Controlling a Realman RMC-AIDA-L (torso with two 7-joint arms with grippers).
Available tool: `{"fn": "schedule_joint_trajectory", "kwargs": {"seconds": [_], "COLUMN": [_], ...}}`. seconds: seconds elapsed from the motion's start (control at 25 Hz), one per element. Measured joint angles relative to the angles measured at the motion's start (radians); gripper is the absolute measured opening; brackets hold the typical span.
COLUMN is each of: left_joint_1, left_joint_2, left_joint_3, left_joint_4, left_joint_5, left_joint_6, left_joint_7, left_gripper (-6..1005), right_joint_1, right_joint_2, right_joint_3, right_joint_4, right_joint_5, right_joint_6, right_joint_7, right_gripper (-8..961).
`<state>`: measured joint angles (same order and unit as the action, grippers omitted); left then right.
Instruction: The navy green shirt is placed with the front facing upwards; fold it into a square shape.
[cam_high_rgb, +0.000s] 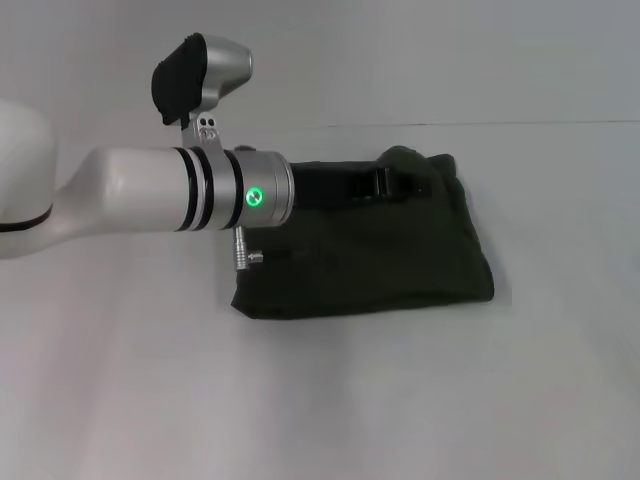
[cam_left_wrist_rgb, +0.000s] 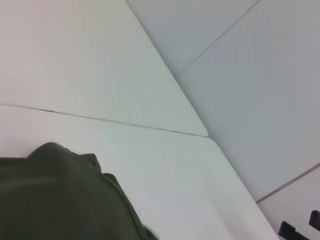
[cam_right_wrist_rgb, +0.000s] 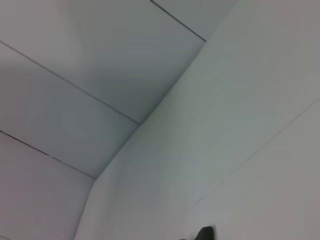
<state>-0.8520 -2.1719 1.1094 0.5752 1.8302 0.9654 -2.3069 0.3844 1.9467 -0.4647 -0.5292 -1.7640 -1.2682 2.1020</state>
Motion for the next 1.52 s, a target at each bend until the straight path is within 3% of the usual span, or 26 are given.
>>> {"fn": "schedule_joint_trajectory", "kwargs": {"seconds": [0.04, 0.16, 0.32, 0.44, 0.52, 0.64, 0.76, 0.92, 1.04, 1.52], "left_joint_1": [0.0, 0.014, 0.112, 0.195, 0.235, 0.273, 0.285, 0.306, 0.322, 0.337], "left_joint_2": [0.0, 0.004, 0.015, 0.047, 0.086, 0.127, 0.14, 0.127, 0.107, 0.081], "left_joint_3": [0.0, -0.01, -0.083, -0.17, -0.202, -0.268, -0.346, -0.377, -0.378, -0.379], "left_joint_4": [0.0, 0.012, 0.097, 0.134, 0.122, 0.086, 0.073, 0.066, 0.05, -0.06], "left_joint_5": [-0.008, -0.054, -0.125, -0.128, -0.124, -0.085, 0.045, 0.146, 0.15, 0.165], "left_joint_6": [0.007, 0.068, 0.183, 0.258, 0.324, 0.44, 0.511, 0.51, 0.46, 0.258], "left_joint_7": [0.006, 0.018, 0.011, -0.053, -0.093, -0.117, -0.165, -0.221, -0.232, -0.327], "left_gripper": [220, 360, 520, 621, 683, 765, 793, 792, 791, 790], "right_joint_1": [0.0, 0.0, 0.007, 0.03, 0.052, 0.081, 0.1, 0.113, 0.113, 0.084], "right_joint_2": [0.0, -0.003, -0.008, -0.015, -0.019, -0.021, -0.021, -0.016, -0.015, -0.009], "right_joint_3": [0.0, 0.0, -0.001, -0.001, -0.001, -0.002, -0.002, -0.009, -0.031, -0.053], "right_joint_4": [0.0, 0.002, 0.002, 0.002, 0.002, 0.002, 0.001, 0.0, 0.0, -0.002], "right_joint_5": [0.0, -0.003, -0.038, -0.094, -0.144, -0.183, -0.192, -0.193, -0.193, -0.189], "right_joint_6": [0.001, 0.001, -0.005, -0.008, -0.015, -0.034, -0.053, -0.057, -0.059, -0.059], "right_joint_7": [0.001, 0.005, 0.01, 0.023, 0.032, 0.034, 0.035, 0.035, 0.038, -0.004], "right_gripper": [744, 744, 744, 744, 744, 744, 744, 744, 744, 744]}}
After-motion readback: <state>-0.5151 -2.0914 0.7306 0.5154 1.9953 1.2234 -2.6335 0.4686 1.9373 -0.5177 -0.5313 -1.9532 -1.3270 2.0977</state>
